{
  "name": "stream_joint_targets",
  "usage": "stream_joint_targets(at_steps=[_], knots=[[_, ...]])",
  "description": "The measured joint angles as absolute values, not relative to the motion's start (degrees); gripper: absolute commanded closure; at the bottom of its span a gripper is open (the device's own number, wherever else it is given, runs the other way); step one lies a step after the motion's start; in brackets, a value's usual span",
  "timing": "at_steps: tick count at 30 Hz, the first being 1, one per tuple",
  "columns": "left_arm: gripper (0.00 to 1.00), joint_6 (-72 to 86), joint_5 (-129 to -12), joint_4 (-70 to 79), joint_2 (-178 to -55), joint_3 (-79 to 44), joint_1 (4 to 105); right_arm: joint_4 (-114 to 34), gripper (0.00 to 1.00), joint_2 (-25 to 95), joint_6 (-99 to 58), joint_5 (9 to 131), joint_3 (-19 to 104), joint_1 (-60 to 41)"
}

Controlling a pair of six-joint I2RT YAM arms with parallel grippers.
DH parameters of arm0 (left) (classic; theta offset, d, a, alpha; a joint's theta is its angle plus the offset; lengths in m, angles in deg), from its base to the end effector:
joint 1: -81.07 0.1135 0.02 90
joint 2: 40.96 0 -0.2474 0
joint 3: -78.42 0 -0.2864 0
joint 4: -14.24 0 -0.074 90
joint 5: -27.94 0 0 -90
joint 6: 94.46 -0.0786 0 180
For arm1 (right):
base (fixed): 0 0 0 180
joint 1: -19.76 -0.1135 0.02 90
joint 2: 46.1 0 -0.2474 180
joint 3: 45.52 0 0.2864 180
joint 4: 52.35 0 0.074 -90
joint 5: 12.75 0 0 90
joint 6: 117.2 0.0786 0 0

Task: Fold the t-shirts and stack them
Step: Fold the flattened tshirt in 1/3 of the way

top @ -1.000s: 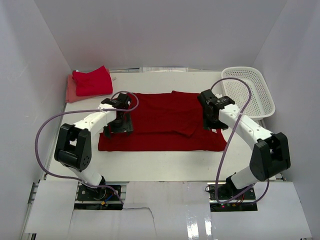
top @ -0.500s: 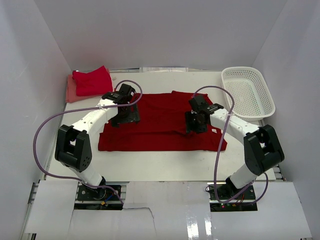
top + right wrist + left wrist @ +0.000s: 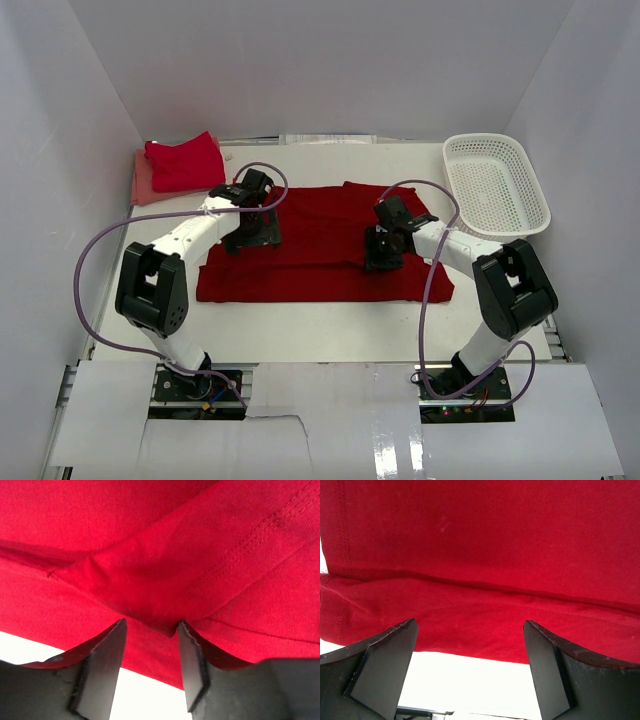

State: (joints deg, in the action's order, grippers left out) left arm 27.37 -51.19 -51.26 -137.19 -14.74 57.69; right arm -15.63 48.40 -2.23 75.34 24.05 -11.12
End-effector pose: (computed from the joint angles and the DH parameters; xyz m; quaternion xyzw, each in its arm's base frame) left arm 0.3444 -0.1328 0.1667 -0.0851 0.9833 0.0226 0.1595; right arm 0.3176 0.1930 0.1052 -0.0541 0.9679 0.1289 0.2088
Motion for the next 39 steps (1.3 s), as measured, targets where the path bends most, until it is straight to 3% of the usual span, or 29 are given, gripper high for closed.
stream_joint_targets(at_steps=[4, 15, 17, 18, 21, 22, 23, 29, 39], knots=[[0.02, 27.2, -51.2, -51.0, -138.1, -14.7, 57.7, -16.4, 0.75, 49.3, -2.2, 75.6, 24.0, -11.1], [0.02, 27.0, -51.5, -50.1, -138.2, -14.8, 57.7, -14.1, 0.81, 52.1, -3.5, 76.3, 32.0, -11.1], [0.02, 27.0, -51.6, -50.1, -138.2, -14.8, 57.7, -13.7, 0.76, 54.3, -4.5, 76.3, 37.0, -11.1], [0.02, 27.0, -51.6, -50.1, -138.2, -14.8, 57.7, -13.8, 0.59, 55.6, -5.2, 76.1, 39.2, -11.1], [0.02, 27.0, -51.6, -50.0, -138.3, -15.0, 57.7, -14.2, 0.46, 60.4, -7.4, 75.2, 46.3, -11.2], [0.02, 27.0, -51.6, -50.0, -138.3, -15.1, 57.6, -14.6, 0.27, 62.6, -8.4, 74.9, 48.8, -11.2], [0.02, 27.0, -51.6, -50.0, -138.3, -15.2, 57.6, -15.1, 0.22, 63.8, -8.6, 74.7, 49.9, -11.2], [0.02, 27.0, -52.0, -49.6, -138.6, -16.2, 57.3, -20.2, 0.20, 63.8, -11.3, 73.6, 46.4, -11.6], [0.02, 25.9, -52.9, -49.8, -140.9, -14.0, 57.3, -22.7, 0.22, 50.1, -14.4, 77.2, 38.2, -11.9]])
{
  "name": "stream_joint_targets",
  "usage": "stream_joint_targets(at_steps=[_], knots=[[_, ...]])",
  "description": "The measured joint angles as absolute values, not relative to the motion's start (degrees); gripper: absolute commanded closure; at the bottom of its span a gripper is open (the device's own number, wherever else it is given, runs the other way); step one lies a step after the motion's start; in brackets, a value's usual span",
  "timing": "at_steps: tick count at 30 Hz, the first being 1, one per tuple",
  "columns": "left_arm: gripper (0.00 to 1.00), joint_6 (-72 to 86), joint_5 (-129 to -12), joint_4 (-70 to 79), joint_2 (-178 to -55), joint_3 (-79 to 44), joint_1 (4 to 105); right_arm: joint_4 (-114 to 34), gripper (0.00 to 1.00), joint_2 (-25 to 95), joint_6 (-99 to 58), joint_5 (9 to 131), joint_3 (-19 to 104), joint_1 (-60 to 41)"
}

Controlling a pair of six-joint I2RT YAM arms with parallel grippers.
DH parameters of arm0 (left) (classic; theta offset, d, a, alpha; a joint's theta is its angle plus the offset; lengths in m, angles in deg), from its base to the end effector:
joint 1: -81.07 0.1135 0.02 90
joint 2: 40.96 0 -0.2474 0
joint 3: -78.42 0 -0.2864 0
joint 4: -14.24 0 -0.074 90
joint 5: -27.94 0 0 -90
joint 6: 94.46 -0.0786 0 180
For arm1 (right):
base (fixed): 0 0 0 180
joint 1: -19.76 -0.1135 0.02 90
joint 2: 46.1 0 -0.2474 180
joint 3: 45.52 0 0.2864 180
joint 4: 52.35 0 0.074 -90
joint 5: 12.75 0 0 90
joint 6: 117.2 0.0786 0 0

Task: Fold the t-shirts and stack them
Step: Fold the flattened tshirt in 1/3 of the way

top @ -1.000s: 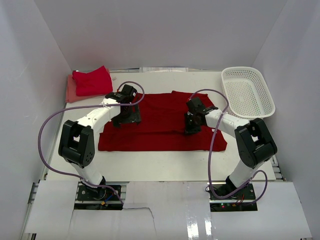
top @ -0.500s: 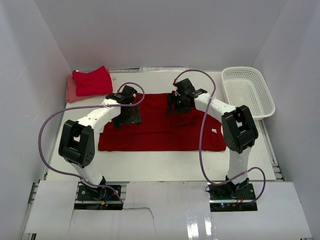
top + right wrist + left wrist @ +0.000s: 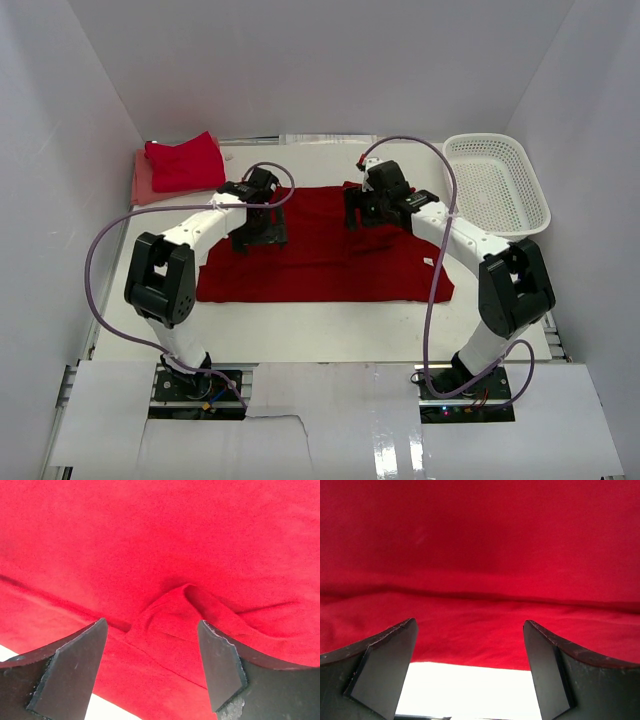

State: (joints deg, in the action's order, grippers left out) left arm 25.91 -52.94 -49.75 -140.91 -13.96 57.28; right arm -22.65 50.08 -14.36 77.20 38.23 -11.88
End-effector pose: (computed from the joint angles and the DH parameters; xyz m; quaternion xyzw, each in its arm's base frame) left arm 0.3513 -0.1412 0.1487 -0.0663 0.9876 0.0162 0.1416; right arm 0.3741 0.2306 0.1954 -0.1495 0.9017 0.1539 0.3754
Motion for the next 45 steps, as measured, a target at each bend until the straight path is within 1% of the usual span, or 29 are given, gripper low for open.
stream_joint_targets(at_steps=[1, 2, 4, 6, 7, 11, 13, 16, 18, 19, 20, 23, 24, 25, 28, 39, 45], knots=[[0.02, 25.7, -53.9, -49.5, -141.7, -12.8, 57.2, -22.6, 0.22, 49.6, -14.7, 78.2, 38.2, -11.9], [0.02, 25.4, -54.6, -49.2, -142.4, -11.7, 57.0, -22.5, 0.26, 49.5, -15.0, 79.0, 38.2, -11.9], [0.02, 25.3, -55.5, -48.6, -143.7, -9.3, 55.9, -21.9, 0.30, 49.8, -15.6, 80.5, 38.2, -11.9], [0.02, 25.8, -56.7, -48.1, -145.0, -7.0, 54.1, -20.5, 0.37, 50.6, -15.6, 81.7, 38.2, -11.7], [0.02, 26.2, -57.5, -47.6, -145.5, -6.3, 53.2, -19.9, 0.37, 51.1, -15.6, 81.9, 38.2, -11.7], [0.02, 29.4, -62.5, -43.9, -145.8, -6.3, 49.5, -18.9, 0.33, 53.8, -14.7, 81.0, 38.3, -10.8], [0.02, 31.9, -64.6, -40.8, -145.7, -7.5, 47.6, -18.5, 0.32, 55.7, -14.5, 80.1, 38.6, -10.3], [0.02, 35.8, -67.0, -36.3, -145.4, -10.9, 44.2, -17.4, 0.35, 58.9, -14.9, 79.6, 40.7, -9.8], [0.02, 37.7, -67.8, -35.0, -145.4, -12.2, 42.2, -17.6, 0.40, 61.1, -15.7, 79.3, 42.2, -9.7], [0.02, 38.4, -68.2, -34.7, -145.4, -12.4, 41.4, -17.6, 0.42, 61.8, -16.0, 79.1, 42.5, -9.7], [0.02, 39.0, -68.7, -34.2, -145.4, -12.6, 40.6, -17.6, 0.52, 62.5, -16.2, 78.7, 43.0, -9.7], [0.02, 40.3, -69.4, -32.7, -145.4, -13.0, 39.6, -17.7, 0.64, 64.6, -17.3, 76.8, 44.2, -9.5], [0.02, 40.6, -69.4, -32.4, -145.4, -13.1, 39.6, -17.7, 0.66, 65.1, -17.5, 76.4, 44.5, -9.5], [0.02, 40.9, -69.5, -32.1, -145.4, -13.2, 39.7, -17.7, 0.74, 65.4, -17.6, 75.9, 44.6, -9.5], [0.02, 41.1, -69.4, -31.9, -145.4, -13.7, 39.7, -17.7, 0.91, 65.8, -18.2, 74.9, 44.9, -9.4], [0.02, 41.2, -69.8, -31.8, -145.6, -14.0, 39.6, -17.8, 0.92, 65.8, -20.2, 73.5, 49.8, -9.1], [0.02, 41.2, -70.1, -31.7, -146.4, -14.0, 38.9, -18.1, 0.92, 67.1, -20.6, 70.0, 53.9, -9.1]])
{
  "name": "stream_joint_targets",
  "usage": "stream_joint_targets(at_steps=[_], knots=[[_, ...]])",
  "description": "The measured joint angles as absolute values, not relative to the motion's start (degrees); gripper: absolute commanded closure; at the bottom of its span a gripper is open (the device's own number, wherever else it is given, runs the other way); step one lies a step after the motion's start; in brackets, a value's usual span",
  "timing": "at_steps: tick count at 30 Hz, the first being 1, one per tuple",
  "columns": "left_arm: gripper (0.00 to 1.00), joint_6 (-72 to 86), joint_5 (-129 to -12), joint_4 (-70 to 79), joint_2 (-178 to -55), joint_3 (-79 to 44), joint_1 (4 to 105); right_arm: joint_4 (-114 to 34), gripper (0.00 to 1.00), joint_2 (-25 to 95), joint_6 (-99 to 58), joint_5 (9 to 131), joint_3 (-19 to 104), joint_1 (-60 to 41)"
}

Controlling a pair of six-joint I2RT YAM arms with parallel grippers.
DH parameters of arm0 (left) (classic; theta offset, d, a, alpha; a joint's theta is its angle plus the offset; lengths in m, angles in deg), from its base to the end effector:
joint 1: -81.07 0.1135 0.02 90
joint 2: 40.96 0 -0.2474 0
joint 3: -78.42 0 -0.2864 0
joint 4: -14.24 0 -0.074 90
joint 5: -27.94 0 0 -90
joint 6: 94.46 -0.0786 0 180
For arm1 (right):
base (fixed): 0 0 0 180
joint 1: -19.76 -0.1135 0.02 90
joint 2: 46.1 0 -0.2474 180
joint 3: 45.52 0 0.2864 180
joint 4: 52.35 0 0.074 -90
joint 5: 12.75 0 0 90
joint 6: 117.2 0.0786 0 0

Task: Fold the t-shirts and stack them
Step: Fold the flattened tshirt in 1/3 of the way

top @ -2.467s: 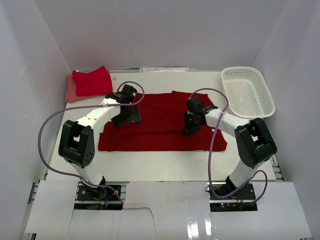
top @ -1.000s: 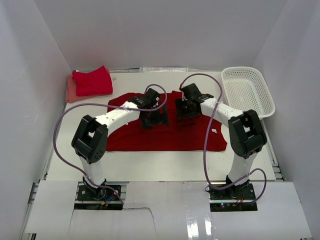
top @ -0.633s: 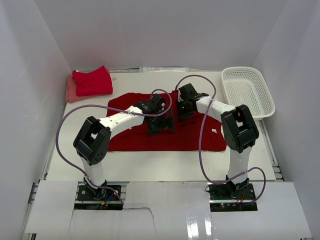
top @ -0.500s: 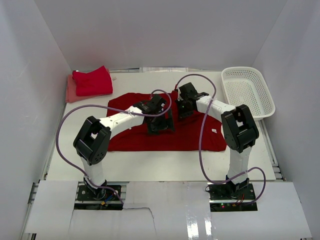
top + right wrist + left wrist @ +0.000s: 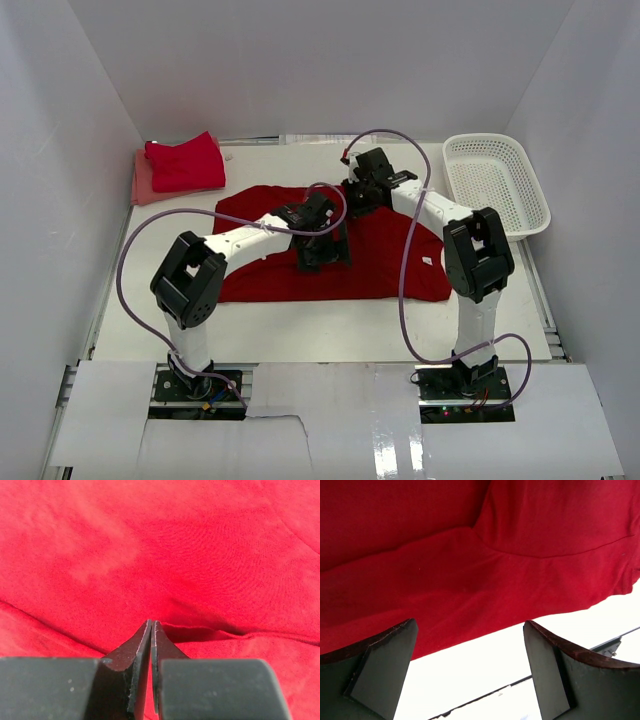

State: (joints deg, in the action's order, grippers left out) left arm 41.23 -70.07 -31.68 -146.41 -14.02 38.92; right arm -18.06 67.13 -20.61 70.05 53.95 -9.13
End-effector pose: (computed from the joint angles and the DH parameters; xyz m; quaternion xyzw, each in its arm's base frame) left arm 0.3081 -0.2936 0.1277 -0.0142 0.9716 -0.2058 0.1156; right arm 0.4307 0.2489 0.1597 -0.2023 0.9100 0.1647 0.3224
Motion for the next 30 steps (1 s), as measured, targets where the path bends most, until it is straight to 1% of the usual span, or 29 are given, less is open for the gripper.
stream_joint_targets(at_steps=[3, 5, 7, 8, 9, 12, 17, 21, 23, 27, 29, 30], knots=[[0.02, 41.2, -70.2, -31.6, -147.6, -14.0, 38.6, -18.2, 0.91, 69.2, -20.8, 67.6, 55.7, -9.1], [0.02, 41.1, -70.2, -31.7, -148.2, -14.0, 38.5, -18.1, 0.85, 70.6, -21.1, 66.1, 56.5, -9.1], [0.02, 41.1, -70.2, -31.7, -148.5, -14.0, 38.5, -18.2, 0.60, 71.7, -21.2, 64.9, 56.9, -9.1], [0.02, 41.1, -70.3, -31.7, -148.5, -14.0, 38.5, -18.3, 0.50, 72.1, -21.6, 64.5, 56.9, -9.1], [0.02, 41.0, -70.3, -31.7, -148.5, -14.0, 38.5, -18.2, 0.35, 72.4, -21.5, 64.4, 56.9, -9.1], [0.02, 41.0, -70.3, -31.7, -148.5, -14.0, 38.5, -18.2, 0.32, 72.4, -21.8, 65.7, 56.9, -9.0], [0.02, 40.4, -69.2, -32.7, -148.5, -13.8, 38.5, -19.5, 0.32, 70.7, -21.4, 68.8, 56.7, -6.9], [0.02, 38.1, -67.1, -36.4, -148.4, -9.5, 40.3, -20.2, 0.32, 68.9, -21.0, 71.0, 58.3, -3.6], [0.02, 36.6, -67.2, -37.2, -148.2, -6.7, 43.5, -18.5, 0.32, 70.1, -20.9, 72.5, 63.1, -1.9], [0.02, 32.5, -64.8, -41.2, -148.6, 2.2, 54.1, -16.1, 0.32, 76.1, -21.0, 77.3, 77.0, 0.8], [0.02, 30.4, -61.2, -43.5, -150.3, 8.5, 58.8, -15.5, 0.32, 78.2, -20.9, 78.9, 80.0, 2.3], [0.02, 29.3, -59.2, -44.7, -151.6, 12.4, 60.5, -14.8, 0.29, 79.1, -20.7, 79.4, 80.9, 3.1]])
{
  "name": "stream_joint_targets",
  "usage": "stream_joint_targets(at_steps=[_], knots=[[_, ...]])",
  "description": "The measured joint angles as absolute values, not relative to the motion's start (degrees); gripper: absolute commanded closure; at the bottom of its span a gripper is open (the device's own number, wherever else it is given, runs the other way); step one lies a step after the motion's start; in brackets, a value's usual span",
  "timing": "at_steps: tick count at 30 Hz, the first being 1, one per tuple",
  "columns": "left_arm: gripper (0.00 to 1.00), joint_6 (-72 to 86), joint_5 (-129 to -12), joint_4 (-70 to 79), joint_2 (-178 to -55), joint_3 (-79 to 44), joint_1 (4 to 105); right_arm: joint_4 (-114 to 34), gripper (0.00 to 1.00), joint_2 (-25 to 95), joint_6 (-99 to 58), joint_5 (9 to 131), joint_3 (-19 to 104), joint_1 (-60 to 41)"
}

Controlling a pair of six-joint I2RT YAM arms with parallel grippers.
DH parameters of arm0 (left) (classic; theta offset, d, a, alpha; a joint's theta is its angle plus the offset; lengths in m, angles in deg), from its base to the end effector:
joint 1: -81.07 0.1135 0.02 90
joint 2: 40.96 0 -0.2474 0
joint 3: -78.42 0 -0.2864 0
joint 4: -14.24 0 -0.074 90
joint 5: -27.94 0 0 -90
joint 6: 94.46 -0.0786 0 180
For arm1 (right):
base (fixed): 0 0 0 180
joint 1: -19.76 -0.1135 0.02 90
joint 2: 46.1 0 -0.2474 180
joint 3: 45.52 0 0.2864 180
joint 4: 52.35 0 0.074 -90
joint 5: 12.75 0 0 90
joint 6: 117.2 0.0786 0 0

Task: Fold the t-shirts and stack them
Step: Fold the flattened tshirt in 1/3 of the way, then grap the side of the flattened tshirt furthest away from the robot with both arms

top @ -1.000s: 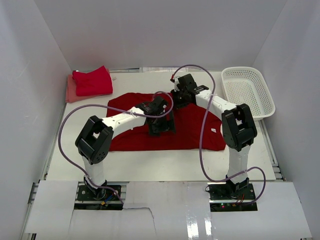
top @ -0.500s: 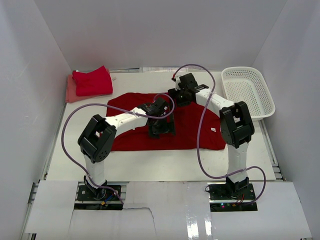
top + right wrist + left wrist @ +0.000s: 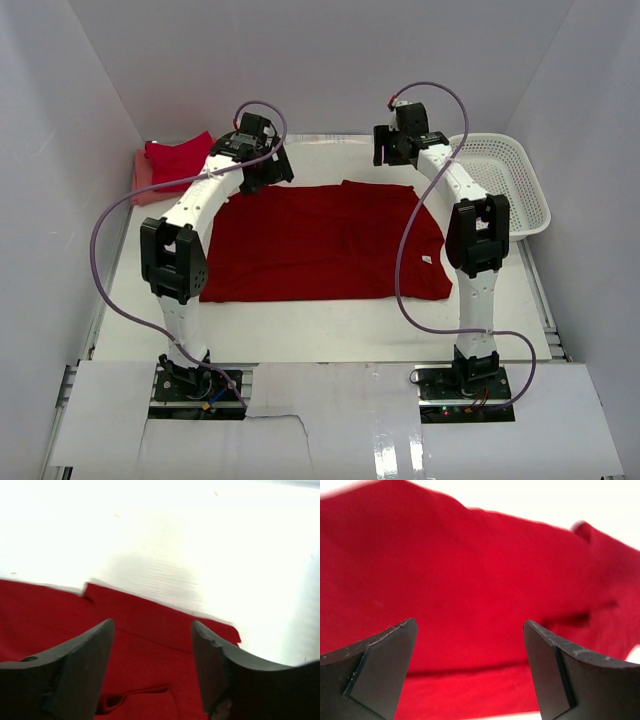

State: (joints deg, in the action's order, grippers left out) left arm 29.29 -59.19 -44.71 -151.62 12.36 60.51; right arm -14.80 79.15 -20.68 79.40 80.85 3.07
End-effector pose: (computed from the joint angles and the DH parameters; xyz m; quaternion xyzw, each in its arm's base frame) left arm 0.4501 -0.1646 0.2354 -0.1170 0.9480 -0.1134 0.2734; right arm 0.5486 0.1614 0.2305 -0.0707 0.8898 0.0742 0.4447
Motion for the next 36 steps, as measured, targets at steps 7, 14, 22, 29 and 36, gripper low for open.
stream_joint_targets(at_steps=[7, 14, 22, 29, 36], knots=[[0.02, 25.1, -54.6, -51.5, -164.4, 28.0, 63.0, -10.0, 0.28, 86.4, -18.1, 73.6, 82.2, 10.3], [0.02, 23.2, -55.0, -56.2, -172.0, 29.6, 69.3, -6.9, 0.28, 87.7, -16.7, 68.1, 82.2, 15.0], [0.02, 22.4, -53.5, -58.1, -177.9, 35.4, 71.2, -6.9, 0.29, 89.0, -16.0, 61.1, 82.2, 16.4], [0.02, 22.1, -52.0, -59.0, -179.3, 36.1, 71.2, -7.4, 0.70, 91.7, -15.5, 55.7, 82.2, 18.0], [0.02, 21.9, -52.1, -59.0, -179.4, 36.3, 71.5, -11.2, 0.87, 92.4, -14.2, 50.9, 80.9, 18.6]])
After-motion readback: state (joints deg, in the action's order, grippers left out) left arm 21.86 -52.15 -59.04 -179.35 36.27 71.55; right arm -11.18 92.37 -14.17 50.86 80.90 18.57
